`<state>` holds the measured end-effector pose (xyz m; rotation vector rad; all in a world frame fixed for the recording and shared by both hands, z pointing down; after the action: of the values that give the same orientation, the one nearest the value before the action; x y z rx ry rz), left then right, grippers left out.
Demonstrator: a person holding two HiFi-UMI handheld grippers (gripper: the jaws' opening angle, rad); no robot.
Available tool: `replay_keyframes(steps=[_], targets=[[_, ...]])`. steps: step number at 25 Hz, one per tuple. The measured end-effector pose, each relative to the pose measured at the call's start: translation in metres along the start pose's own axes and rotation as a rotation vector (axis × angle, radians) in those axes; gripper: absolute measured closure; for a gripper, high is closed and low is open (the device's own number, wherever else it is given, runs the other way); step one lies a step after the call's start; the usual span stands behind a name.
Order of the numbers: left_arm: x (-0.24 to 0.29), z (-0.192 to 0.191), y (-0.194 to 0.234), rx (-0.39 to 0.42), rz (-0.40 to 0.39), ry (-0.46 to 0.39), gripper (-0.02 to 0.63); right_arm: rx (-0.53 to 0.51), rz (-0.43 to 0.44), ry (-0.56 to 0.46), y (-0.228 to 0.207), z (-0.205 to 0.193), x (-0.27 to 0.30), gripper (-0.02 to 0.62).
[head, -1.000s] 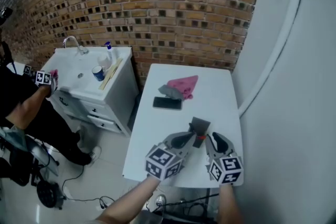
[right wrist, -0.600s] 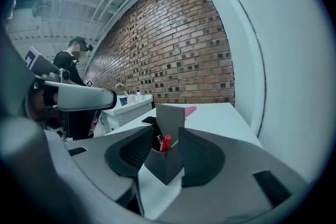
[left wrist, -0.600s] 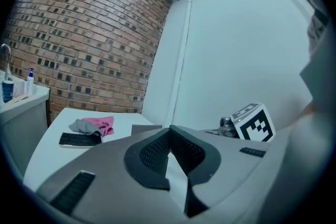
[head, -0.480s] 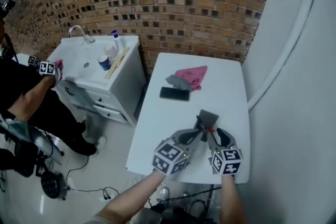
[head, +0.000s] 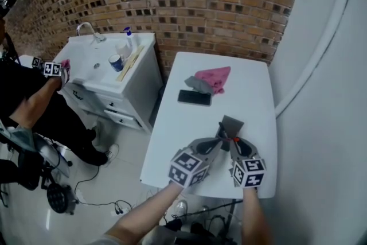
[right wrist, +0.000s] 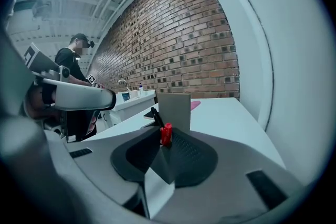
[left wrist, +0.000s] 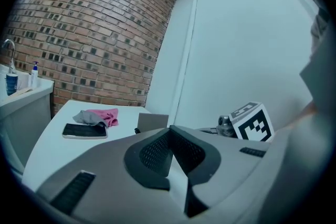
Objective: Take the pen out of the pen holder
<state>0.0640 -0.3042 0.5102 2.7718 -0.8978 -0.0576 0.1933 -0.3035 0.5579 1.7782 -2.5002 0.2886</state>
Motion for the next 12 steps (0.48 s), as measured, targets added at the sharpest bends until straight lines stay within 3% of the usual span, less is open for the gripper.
replay_keyframes(steps=[12], targets=[[-0.004, 0.01, 0.0, 0.009, -0.005, -0.02, 0.604, -0.026, 0.0, -0.039, 0.007, 0.022, -0.012, 0.532]])
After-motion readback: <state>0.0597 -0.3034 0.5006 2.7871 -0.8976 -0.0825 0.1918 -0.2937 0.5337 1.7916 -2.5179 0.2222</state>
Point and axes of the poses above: the fingertips, and each gripper's own axes: x forward along the fingers, y to its left, z out of its top, the point moved 6 cm from there along -x, backward along the fingers, and after that the axes turned 13 degrees about -y, right-handed, at the moved point
